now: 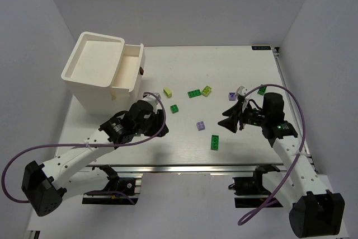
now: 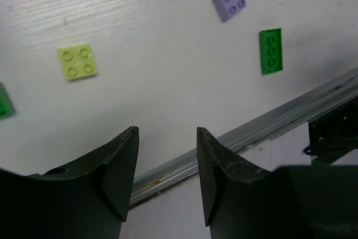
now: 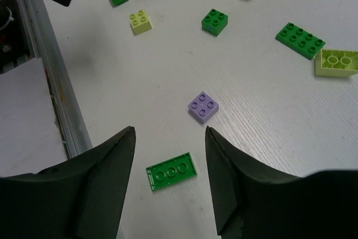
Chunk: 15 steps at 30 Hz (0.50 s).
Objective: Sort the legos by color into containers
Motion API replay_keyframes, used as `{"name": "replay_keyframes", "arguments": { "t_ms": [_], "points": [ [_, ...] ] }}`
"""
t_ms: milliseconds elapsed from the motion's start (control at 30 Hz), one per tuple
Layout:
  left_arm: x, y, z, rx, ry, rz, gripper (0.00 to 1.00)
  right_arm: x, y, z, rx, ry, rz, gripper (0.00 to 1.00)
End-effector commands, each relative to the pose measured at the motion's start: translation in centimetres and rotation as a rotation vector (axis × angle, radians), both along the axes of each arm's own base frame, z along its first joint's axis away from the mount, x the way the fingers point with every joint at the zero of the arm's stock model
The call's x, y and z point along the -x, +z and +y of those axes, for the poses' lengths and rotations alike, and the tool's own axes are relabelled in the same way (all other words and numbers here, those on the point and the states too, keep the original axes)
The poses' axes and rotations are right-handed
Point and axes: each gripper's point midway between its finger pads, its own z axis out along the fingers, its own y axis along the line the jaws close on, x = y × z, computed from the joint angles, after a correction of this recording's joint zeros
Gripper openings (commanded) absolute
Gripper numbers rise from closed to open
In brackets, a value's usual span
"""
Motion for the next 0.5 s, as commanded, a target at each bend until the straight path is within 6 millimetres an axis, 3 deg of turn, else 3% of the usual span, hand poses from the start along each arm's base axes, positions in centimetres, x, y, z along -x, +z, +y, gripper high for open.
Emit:
{"name": "replay_keyframes", "arguments": {
  "t_ms": [0, 67, 267, 467],
  "points": [
    [1.1, -0.2, 1.9, -0.01, 0.121, 0.024, 0.56, -1.0, 0.1, -0.1, 0.017, -0.028, -0.013, 0.59],
    [1.6, -1.3, 3.6, -0.066, 0.211, 0.056, 0.56, -1.0, -0.1, -0.1, 0.019, -0.029, -0.005, 0.6],
    [2.7, -3.5, 5.6, -0.146, 0.316, 0.082, 0.57, -1.3, -0.2, -0.1, 0.023, -0.037, 0.005, 0.62],
    [1.9, -3.9, 7.3, -0.196, 0.411, 0.035, 0.66, -1.3, -0.2, -0.2, 0.025, -0.041, 0.003, 0.68]
  ]
}}
